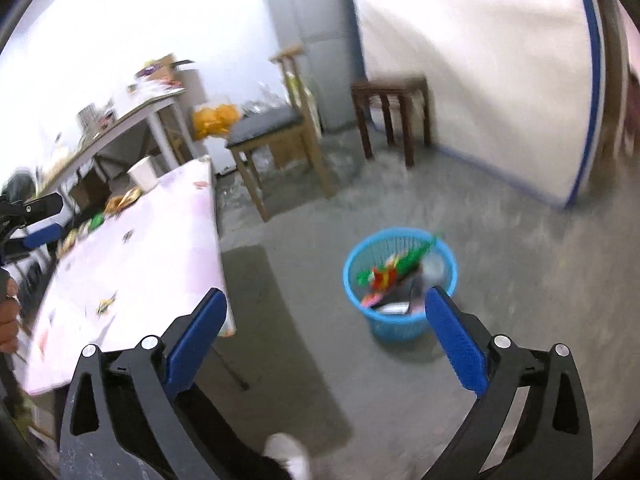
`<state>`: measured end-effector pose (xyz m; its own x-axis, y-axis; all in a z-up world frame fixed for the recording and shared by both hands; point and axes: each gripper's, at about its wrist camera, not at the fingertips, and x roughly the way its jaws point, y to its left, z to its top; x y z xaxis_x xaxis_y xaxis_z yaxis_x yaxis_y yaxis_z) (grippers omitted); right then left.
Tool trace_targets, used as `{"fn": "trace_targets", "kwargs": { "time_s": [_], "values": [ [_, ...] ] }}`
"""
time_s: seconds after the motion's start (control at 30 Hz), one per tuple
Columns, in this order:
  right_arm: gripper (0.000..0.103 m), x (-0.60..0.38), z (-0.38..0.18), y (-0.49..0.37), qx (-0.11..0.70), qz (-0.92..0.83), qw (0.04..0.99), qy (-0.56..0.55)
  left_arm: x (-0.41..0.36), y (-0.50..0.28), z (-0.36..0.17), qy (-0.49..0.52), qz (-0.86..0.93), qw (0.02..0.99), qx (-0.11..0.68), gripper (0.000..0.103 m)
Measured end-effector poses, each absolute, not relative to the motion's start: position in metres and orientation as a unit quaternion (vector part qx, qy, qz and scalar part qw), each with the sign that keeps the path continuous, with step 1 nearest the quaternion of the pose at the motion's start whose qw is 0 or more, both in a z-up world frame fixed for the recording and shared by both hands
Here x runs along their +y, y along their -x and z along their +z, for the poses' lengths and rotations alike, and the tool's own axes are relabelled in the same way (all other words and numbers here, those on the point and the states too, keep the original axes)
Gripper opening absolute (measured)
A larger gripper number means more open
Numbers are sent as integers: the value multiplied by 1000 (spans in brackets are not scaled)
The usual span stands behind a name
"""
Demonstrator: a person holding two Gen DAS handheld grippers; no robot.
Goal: Collect trash
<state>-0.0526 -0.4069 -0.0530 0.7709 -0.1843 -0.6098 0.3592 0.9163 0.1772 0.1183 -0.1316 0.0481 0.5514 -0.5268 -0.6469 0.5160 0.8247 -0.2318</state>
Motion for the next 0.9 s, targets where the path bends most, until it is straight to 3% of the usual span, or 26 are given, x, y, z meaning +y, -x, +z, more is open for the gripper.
{"fn": "trace_targets", "kwargs": {
  "time_s": [0.13,0.63,0.9],
  "values": [
    [95,-358,-28,61,294,-150,942,-64,-91,-79,53,18,-260,904,338,97],
    [95,-292,-15,58,287,-167,943,20,-49,-19,33,-9,-89,949,302,97],
    [95,-286,-45,38,398,-155,904,19,-45,-33,3,-22,-64,915,397,97]
  ]
}}
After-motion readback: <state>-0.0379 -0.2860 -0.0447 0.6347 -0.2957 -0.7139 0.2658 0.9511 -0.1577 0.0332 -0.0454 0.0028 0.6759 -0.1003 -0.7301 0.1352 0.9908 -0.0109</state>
